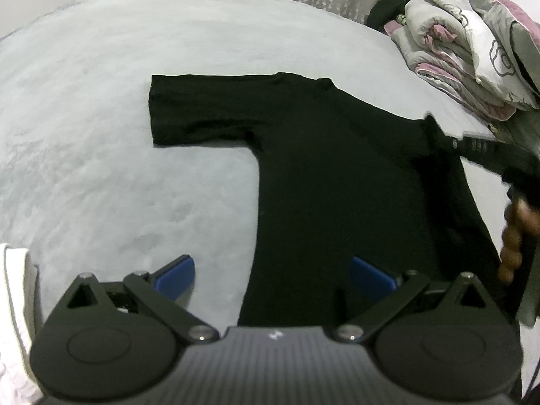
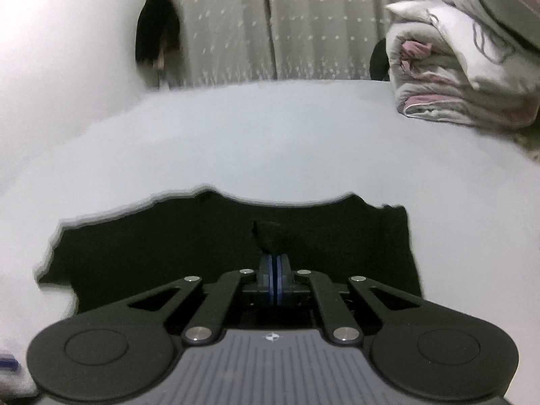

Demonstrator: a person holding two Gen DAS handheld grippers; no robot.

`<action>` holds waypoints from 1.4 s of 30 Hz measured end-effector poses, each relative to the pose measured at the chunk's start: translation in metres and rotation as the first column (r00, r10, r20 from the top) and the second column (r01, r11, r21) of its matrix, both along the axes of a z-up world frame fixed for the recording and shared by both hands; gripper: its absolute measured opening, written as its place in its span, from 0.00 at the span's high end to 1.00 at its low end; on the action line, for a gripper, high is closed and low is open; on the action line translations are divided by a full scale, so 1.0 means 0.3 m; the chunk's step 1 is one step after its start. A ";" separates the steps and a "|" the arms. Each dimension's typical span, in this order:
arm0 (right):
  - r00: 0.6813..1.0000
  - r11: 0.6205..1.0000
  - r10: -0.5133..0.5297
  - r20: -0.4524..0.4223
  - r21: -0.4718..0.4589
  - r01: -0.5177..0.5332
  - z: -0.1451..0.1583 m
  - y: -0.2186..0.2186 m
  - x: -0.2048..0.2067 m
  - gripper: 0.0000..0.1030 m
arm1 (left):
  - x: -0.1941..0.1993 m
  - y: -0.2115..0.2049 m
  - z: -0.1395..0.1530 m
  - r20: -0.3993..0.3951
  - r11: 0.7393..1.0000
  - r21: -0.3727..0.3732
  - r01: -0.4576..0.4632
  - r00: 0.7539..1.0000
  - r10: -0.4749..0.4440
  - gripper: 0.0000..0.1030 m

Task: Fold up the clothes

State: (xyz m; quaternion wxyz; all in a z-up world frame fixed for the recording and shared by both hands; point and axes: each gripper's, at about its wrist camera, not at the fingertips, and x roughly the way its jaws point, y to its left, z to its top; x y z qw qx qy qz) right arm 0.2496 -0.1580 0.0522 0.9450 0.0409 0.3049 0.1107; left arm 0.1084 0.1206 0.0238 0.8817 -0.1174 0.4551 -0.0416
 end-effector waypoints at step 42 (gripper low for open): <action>0.976 0.995 -0.102 -0.195 -0.020 0.101 -0.003 -0.349 -1.008 0.50 | -0.020 0.030 0.039 0.024 0.998 -0.058 -0.023 0.999 0.024 0.00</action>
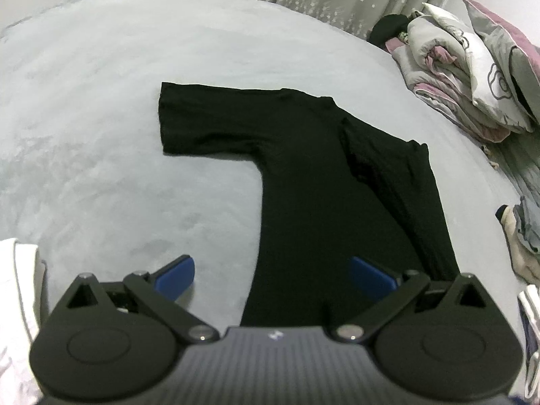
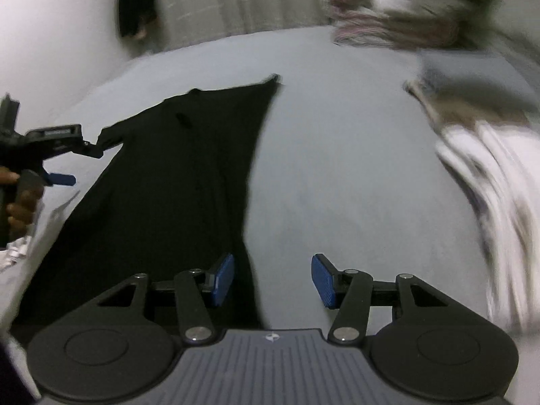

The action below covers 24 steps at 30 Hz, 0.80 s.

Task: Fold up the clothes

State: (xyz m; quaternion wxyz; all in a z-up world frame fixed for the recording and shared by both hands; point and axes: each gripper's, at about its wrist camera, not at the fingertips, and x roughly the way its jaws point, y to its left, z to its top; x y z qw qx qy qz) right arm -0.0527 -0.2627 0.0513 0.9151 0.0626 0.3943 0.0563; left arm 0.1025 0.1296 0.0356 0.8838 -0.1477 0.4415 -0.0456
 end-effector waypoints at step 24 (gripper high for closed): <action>0.959 0.829 0.216 0.186 -0.554 -0.079 0.071 0.495 -0.389 0.92 | -0.037 -0.033 -0.001 0.010 0.999 0.032 0.036 0.999 -0.036 0.00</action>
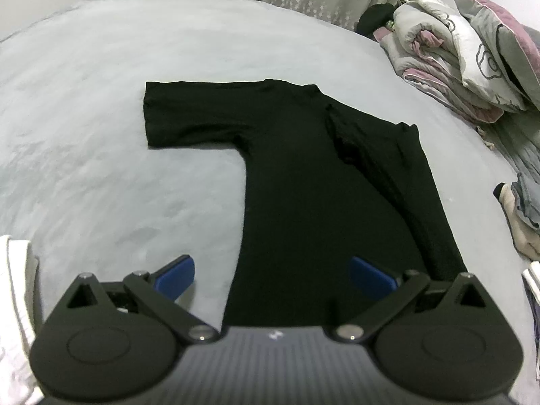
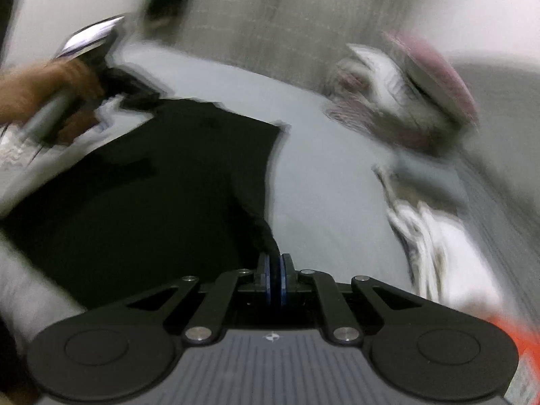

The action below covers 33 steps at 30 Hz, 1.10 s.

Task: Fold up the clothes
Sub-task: 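Pinch the garment hem with the right gripper and pull it straight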

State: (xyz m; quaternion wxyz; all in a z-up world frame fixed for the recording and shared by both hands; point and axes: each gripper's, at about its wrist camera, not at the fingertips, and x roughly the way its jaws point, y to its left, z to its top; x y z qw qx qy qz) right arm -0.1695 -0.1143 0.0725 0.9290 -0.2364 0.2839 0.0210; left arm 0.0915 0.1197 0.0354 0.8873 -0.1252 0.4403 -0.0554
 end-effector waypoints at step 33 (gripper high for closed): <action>0.985 0.962 0.088 -0.149 0.269 -0.045 -0.082 0.157 0.010 0.91 | 0.002 -0.014 -0.003 -0.017 1.000 0.012 0.020 1.000 -0.019 0.00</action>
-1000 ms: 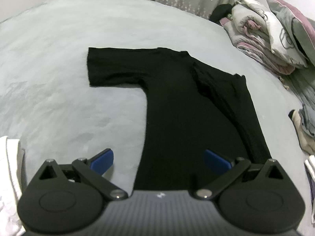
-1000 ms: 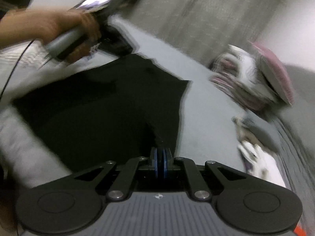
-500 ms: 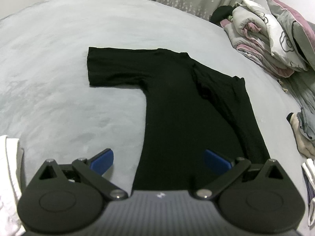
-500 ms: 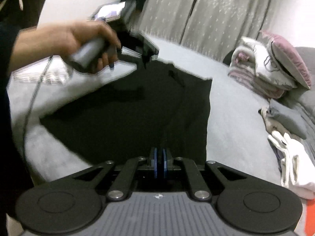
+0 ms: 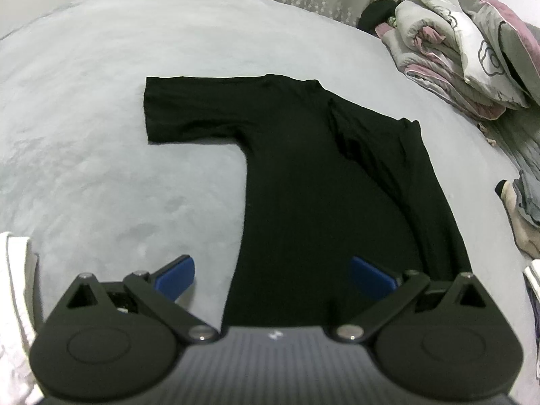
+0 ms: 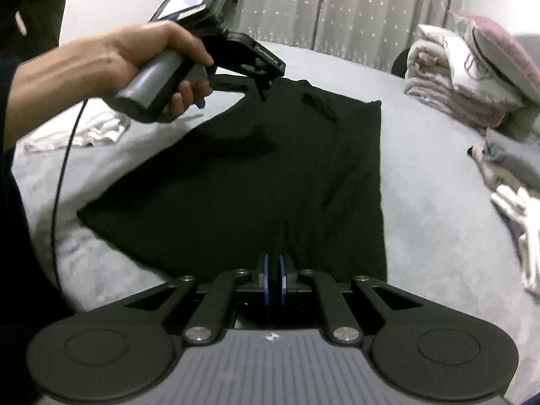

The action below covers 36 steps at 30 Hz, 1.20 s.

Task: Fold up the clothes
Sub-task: 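Pinch the garment hem with the right gripper and pull it straight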

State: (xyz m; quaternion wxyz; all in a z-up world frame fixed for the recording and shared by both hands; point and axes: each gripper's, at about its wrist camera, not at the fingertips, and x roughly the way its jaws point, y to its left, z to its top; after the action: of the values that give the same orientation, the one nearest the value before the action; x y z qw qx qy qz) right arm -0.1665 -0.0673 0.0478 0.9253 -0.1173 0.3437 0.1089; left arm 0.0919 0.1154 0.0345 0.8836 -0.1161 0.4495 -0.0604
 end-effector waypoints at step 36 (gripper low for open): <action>0.936 0.860 -0.091 -0.341 0.447 0.247 0.026 -0.419 -0.080 0.87 | -0.041 -0.068 -0.020 -0.028 0.995 -0.026 0.100 0.995 -0.100 0.03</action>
State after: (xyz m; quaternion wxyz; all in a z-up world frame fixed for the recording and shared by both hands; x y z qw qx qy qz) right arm -0.1903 -0.1929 0.0557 0.8659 0.1665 0.4548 0.1254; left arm 0.0798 0.0949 0.0284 0.8713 -0.1053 0.4669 -0.1084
